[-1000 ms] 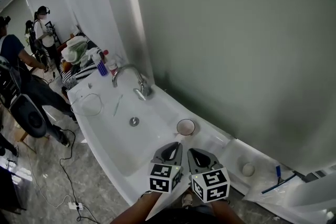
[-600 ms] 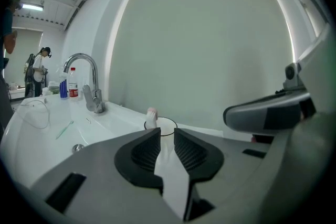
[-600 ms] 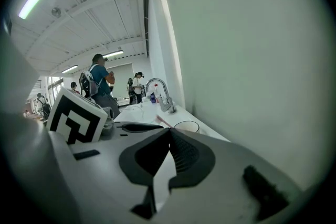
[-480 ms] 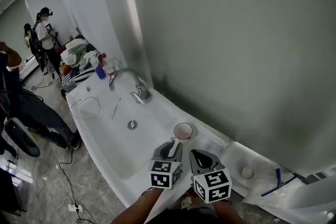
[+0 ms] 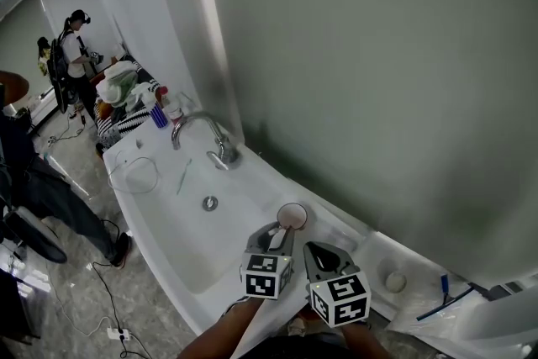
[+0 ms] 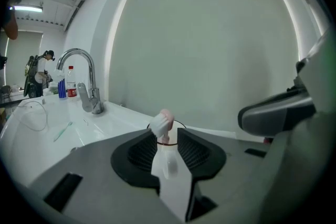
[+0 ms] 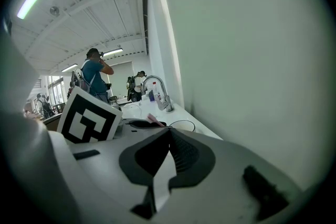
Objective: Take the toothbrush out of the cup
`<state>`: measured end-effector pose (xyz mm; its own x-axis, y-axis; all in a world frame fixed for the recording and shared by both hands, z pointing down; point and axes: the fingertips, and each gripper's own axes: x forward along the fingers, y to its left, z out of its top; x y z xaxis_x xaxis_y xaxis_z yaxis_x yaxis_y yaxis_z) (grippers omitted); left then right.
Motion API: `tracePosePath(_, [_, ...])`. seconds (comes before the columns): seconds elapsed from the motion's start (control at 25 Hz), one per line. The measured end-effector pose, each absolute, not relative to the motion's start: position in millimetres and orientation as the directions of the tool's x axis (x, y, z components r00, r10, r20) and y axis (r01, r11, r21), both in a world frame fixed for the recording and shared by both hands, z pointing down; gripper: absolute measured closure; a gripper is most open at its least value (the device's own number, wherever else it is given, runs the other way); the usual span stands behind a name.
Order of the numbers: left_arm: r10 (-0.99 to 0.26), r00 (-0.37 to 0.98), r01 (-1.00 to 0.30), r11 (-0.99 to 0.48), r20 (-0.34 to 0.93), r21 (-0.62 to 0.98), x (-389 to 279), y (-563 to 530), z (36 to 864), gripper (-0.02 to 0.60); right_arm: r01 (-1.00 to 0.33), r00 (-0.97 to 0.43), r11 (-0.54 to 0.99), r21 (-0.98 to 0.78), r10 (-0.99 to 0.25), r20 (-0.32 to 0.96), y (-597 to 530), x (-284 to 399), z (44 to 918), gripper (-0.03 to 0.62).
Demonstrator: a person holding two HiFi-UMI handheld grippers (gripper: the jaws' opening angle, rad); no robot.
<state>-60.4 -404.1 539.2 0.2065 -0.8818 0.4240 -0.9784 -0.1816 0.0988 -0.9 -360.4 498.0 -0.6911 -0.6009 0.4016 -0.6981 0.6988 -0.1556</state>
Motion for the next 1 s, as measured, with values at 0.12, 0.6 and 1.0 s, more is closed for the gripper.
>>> tracePosePath(0.12, [-0.881, 0.201, -0.980, -0.181, 0.429, 0.086, -61, -408, 541, 0.471, -0.697, -0.693, 0.700, -0.157, -0.599, 0.402, -365, -1, 498, 0.583])
tracePosePath(0.6, [-0.875, 0.159, -0.987, -0.158, 0.457, 0.041, -66, -417, 547, 0.525, -0.689, -0.701, 0.705, -0.167, -0.592, 0.397, -375, -2, 502, 0.583])
tracePosePath(1.0, [-0.876, 0.207, -0.978, -0.195, 0.435, 0.072, -62, -416, 538, 0.531, -0.685, -0.705, 0.711, -0.158, -0.593, 0.390, -374, -6, 499, 0.583])
